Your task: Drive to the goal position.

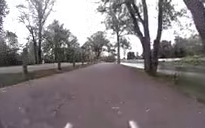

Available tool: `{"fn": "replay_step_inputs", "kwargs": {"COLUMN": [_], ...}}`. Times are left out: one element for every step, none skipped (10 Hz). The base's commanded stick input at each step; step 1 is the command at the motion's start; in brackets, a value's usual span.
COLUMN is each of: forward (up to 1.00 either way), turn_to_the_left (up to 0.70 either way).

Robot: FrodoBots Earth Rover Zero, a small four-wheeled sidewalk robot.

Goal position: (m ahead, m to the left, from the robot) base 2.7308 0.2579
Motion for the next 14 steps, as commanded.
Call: {"fn": "replay_step_inputs", "kwargs": {"forward": [0.7, 0.7, 0.7, 0.7, 0.7, 0.7, 0.7, 0.7, 0.7, 0.7, 0.7, 0.7, 0.7, 0.7], "turn_to_the_left": [0.0, 0.0, 0.0, 0.0, 0.0, 0.0, 0.0, 0.0, 0.0, 0.0, 0.0, 0.0, 0.0, 0.0]}}
